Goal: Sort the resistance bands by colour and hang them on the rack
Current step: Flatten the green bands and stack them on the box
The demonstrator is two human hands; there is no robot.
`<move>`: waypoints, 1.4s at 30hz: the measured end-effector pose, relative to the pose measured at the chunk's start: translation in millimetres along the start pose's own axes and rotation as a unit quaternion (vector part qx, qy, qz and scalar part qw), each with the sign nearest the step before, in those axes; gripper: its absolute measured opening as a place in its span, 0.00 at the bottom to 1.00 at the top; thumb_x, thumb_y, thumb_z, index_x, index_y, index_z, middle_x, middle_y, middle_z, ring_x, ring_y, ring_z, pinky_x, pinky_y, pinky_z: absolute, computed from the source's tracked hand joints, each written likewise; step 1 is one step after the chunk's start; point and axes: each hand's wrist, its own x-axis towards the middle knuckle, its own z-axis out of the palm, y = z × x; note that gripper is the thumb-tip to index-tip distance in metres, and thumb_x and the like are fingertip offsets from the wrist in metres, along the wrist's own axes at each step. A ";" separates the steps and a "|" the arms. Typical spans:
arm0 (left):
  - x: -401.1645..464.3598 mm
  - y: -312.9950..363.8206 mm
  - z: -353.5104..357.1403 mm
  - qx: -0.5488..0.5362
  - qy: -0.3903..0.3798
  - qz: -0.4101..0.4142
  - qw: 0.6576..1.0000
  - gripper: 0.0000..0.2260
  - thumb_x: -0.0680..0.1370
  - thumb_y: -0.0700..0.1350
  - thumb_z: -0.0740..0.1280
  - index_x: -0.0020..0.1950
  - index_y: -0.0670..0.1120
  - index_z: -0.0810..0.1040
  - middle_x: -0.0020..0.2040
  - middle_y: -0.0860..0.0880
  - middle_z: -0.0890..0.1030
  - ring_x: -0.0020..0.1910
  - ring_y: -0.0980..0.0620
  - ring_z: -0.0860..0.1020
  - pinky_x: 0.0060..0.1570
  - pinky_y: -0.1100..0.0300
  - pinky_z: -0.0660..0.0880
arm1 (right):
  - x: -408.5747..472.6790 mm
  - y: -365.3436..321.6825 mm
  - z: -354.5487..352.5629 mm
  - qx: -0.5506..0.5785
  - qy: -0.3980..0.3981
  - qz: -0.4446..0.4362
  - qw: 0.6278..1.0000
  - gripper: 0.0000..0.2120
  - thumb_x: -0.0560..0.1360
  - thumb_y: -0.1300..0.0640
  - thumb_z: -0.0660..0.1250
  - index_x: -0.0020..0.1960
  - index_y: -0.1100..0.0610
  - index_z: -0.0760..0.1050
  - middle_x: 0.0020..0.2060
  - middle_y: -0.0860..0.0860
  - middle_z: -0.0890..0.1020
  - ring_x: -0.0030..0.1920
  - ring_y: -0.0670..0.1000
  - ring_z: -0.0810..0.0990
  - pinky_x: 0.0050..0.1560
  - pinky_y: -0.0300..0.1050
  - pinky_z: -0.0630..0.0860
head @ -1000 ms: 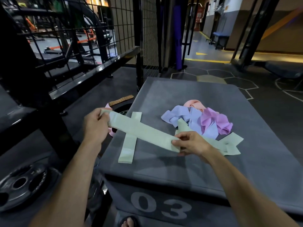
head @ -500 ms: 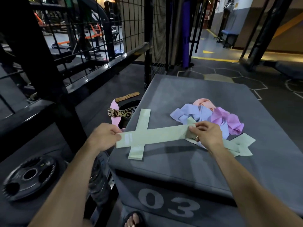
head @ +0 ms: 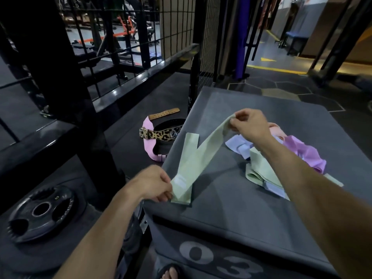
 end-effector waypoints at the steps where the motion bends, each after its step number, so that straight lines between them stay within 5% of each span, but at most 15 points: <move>1: 1.4 1.3 1.4 0.000 -0.010 0.002 1.000 0.05 0.77 0.35 0.67 0.44 0.44 0.76 0.38 0.45 0.86 0.29 0.52 0.79 0.33 0.61 0.74 | 10.6 -4.2 9.4 -0.027 -0.013 -0.008 1.000 0.03 0.74 0.62 0.71 0.45 0.55 0.80 0.40 0.53 0.86 0.43 0.55 0.86 0.55 0.53 0.82; 4: 7.5 3.1 3.0 -0.008 -0.049 0.006 0.999 0.10 0.76 0.36 0.68 0.47 0.46 0.68 0.34 0.46 0.84 0.27 0.50 0.78 0.32 0.60 0.72 | 39.5 -12.8 40.7 -0.089 -0.035 -0.036 0.995 0.01 0.75 0.61 0.71 0.46 0.59 0.81 0.42 0.56 0.86 0.47 0.57 0.85 0.54 0.53 0.81; 9: 12.3 10.9 -0.5 0.058 -0.085 0.026 0.994 0.07 0.77 0.38 0.68 0.43 0.46 0.71 0.34 0.47 0.85 0.28 0.51 0.80 0.30 0.60 0.77 | 65.4 -16.4 92.5 -0.189 -0.112 -0.074 0.973 0.06 0.73 0.59 0.72 0.38 0.54 0.79 0.36 0.51 0.82 0.43 0.54 0.82 0.42 0.46 0.77; 16: 11.4 23.3 4.5 0.091 -0.092 0.050 0.990 0.05 0.80 0.40 0.66 0.45 0.47 0.75 0.39 0.46 0.87 0.30 0.51 0.82 0.36 0.57 0.82 | 79.3 9.5 134.2 -0.230 -0.194 -0.080 0.950 0.07 0.70 0.60 0.74 0.41 0.48 0.80 0.41 0.49 0.85 0.47 0.52 0.84 0.54 0.50 0.81; 21: 13.9 28.1 7.7 0.076 -0.090 0.039 0.992 0.02 0.81 0.40 0.66 0.49 0.45 0.76 0.41 0.45 0.87 0.29 0.53 0.81 0.30 0.63 0.78 | 82.7 18.2 148.2 -0.234 -0.200 -0.084 0.948 0.05 0.72 0.61 0.72 0.45 0.52 0.83 0.43 0.49 0.86 0.47 0.51 0.84 0.53 0.48 0.81; 34: 15.7 23.4 13.0 0.063 -0.118 -0.022 0.991 0.08 0.80 0.35 0.62 0.52 0.35 0.80 0.45 0.37 0.86 0.36 0.44 0.82 0.41 0.51 0.84 | 80.6 24.5 159.9 -0.239 -0.209 -0.060 0.947 0.05 0.72 0.60 0.72 0.44 0.53 0.86 0.41 0.49 0.86 0.43 0.49 0.83 0.49 0.45 0.81; 42: 19.5 15.9 10.5 0.116 -0.107 -0.009 0.987 0.11 0.76 0.32 0.60 0.48 0.45 0.78 0.38 0.44 0.84 0.34 0.42 0.84 0.37 0.46 0.84 | 78.5 26.1 161.0 -0.238 -0.216 -0.068 0.944 0.05 0.73 0.61 0.68 0.44 0.52 0.81 0.42 0.50 0.84 0.44 0.50 0.82 0.45 0.43 0.78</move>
